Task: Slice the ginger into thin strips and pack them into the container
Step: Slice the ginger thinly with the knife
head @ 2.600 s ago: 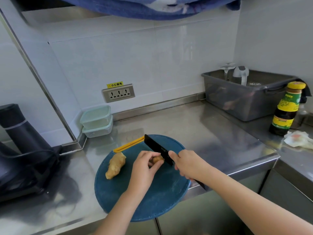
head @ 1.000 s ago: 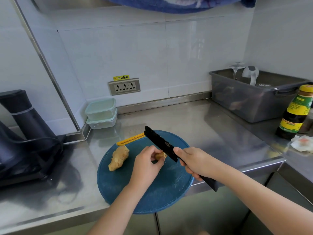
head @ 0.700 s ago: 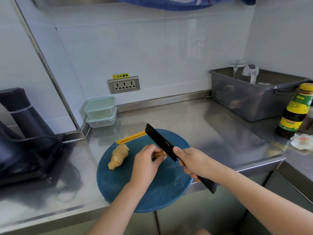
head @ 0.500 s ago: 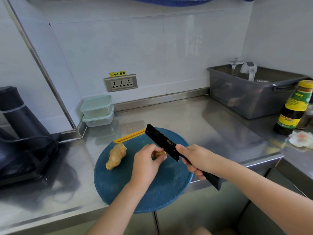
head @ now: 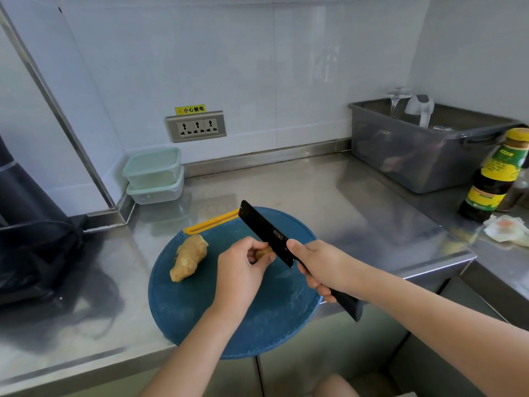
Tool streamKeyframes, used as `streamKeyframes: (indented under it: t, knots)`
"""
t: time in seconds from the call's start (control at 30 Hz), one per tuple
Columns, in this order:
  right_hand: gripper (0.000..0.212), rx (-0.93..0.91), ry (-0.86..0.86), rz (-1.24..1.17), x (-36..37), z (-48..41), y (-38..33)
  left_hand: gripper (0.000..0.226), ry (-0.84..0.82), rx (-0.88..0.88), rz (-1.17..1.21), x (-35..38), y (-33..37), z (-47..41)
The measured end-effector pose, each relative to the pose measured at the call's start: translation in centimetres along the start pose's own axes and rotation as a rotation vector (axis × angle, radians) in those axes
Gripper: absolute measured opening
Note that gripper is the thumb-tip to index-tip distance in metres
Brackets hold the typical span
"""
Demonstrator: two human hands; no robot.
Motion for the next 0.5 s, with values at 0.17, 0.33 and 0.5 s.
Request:
streamKeyframes:
  t: [0.17, 0.33, 0.5]
  knots:
    - [0.048, 0.088, -0.031, -0.087, -0.05, -0.29, 0.19, 0.013, 0.0, -0.036, 0.02, -0.12, -0.39, -0.01]
    - [0.051, 0.127, -0.042, -0.066, 0.02, -0.64, -0.22, 0.012, 0.006, -0.044, 0.012, -0.3, -0.47, 0.06]
    - [0.05, 0.115, -0.03, -0.007, 0.36, -0.8, -0.69, 0.012, 0.003, -0.058, 0.004, -0.37, -0.49, -0.03]
Point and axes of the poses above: each hand's wrist, its own z-axis away from the middle knuckle, its own x-axis out of the palm, y = z × x, the point moved 6 cm from there along -z, towards the middle knuckle, and after that the axes turned 6 degrees about -z, right-handed, at the moved point
